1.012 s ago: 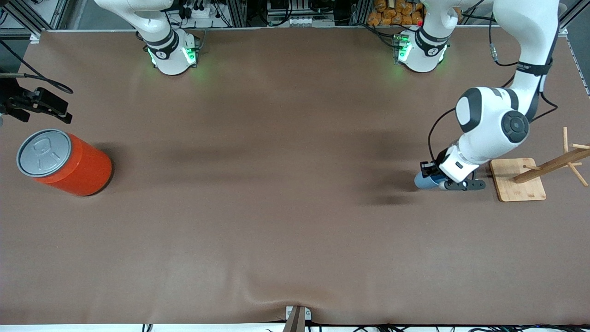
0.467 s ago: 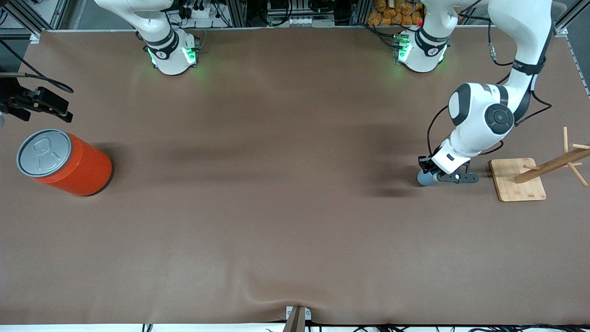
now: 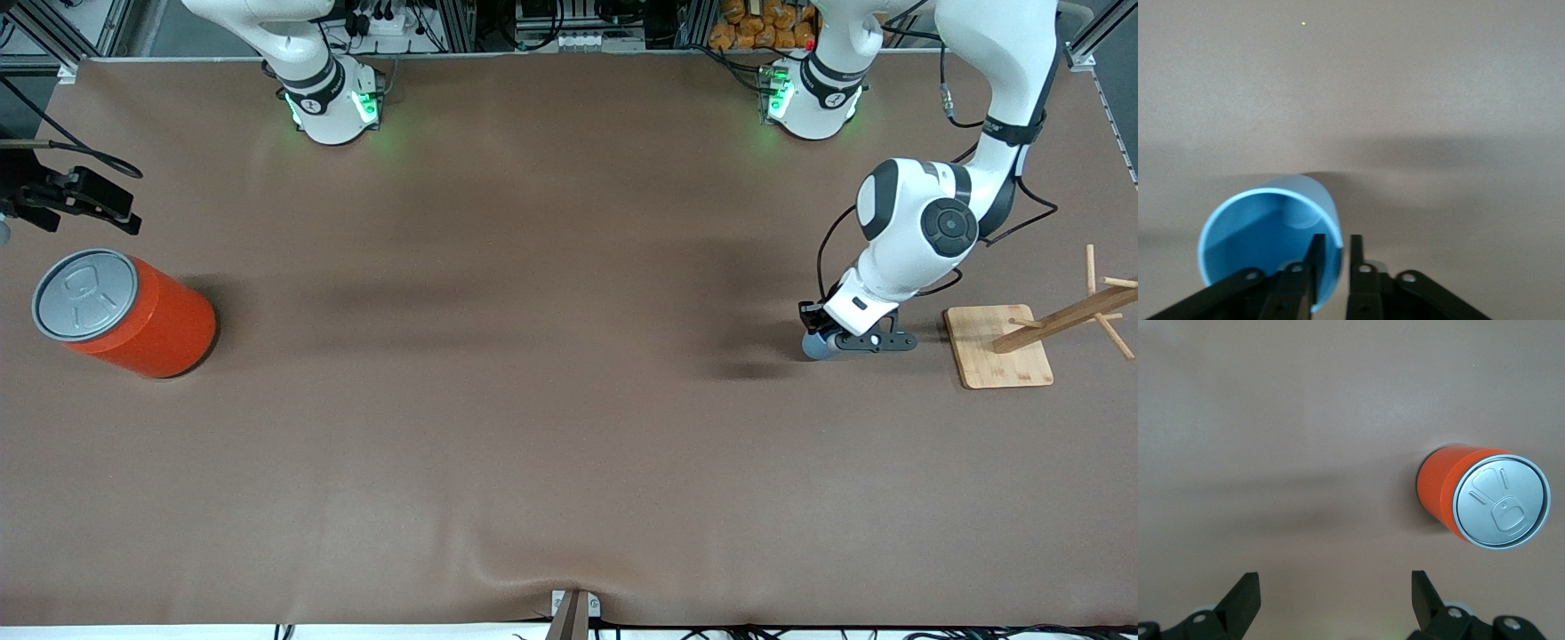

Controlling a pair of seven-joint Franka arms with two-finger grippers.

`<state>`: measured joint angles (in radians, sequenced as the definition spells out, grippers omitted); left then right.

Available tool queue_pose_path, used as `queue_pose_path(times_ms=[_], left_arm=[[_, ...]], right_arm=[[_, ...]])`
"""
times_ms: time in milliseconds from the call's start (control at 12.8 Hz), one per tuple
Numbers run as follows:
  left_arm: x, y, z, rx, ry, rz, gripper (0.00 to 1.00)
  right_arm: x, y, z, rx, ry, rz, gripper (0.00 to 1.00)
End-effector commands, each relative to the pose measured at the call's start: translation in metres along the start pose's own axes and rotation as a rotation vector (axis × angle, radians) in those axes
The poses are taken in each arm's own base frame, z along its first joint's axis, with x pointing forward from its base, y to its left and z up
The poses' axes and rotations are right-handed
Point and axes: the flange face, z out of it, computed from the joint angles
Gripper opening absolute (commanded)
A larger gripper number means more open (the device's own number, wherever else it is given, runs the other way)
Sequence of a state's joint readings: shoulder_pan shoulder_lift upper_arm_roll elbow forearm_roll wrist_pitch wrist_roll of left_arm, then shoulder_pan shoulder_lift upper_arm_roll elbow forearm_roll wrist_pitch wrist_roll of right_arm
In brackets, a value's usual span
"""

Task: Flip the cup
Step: 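Rotate the cup upright and set it on the table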

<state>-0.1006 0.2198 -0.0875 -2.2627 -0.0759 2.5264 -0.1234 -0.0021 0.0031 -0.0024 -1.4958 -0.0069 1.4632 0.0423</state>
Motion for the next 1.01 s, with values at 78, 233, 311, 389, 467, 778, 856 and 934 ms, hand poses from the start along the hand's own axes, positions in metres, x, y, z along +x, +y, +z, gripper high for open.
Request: queue_pose_path(times_ms=[78, 233, 311, 389, 467, 778, 856, 934], left_arm=[[0.033, 0.018, -0.043, 0.004, 0.017, 0.005, 1.0], [0.051, 0.032, -0.085, 0.0, -0.037, 0.006, 1.0], [0.057, 0.035, -0.105, 0.002, -0.054, -0.005, 1.0], [0.057, 0.042, -0.129, 0.008, -0.061, -0.011, 1.0], [0.056, 0.045, -0.149, 0.01, -0.05, -0.016, 1.0], [0.053, 0.041, -0.224, 0.009, 0.008, -0.014, 1.0], [0.057, 0.041, -0.252, 0.021, -0.001, -0.01, 1.0], [0.056, 0.042, -0.277, 0.027, -0.014, -0.009, 1.0]], right_arm=[[-0.006, 0.001, -0.006, 0.016, -0.005, -0.009, 1.0], [-0.006, 0.002, -0.006, 0.018, -0.005, -0.008, 1.0], [-0.006, 0.002, -0.006, 0.018, -0.005, -0.008, 1.0], [-0.006, 0.001, -0.006, 0.016, -0.005, -0.009, 1.0], [-0.006, 0.001, -0.006, 0.016, -0.005, -0.009, 1.0], [-0.006, 0.001, -0.006, 0.018, -0.005, -0.009, 1.0], [-0.006, 0.001, -0.006, 0.018, -0.005, -0.009, 1.0], [-0.006, 0.001, -0.007, 0.018, -0.003, -0.009, 1.0]])
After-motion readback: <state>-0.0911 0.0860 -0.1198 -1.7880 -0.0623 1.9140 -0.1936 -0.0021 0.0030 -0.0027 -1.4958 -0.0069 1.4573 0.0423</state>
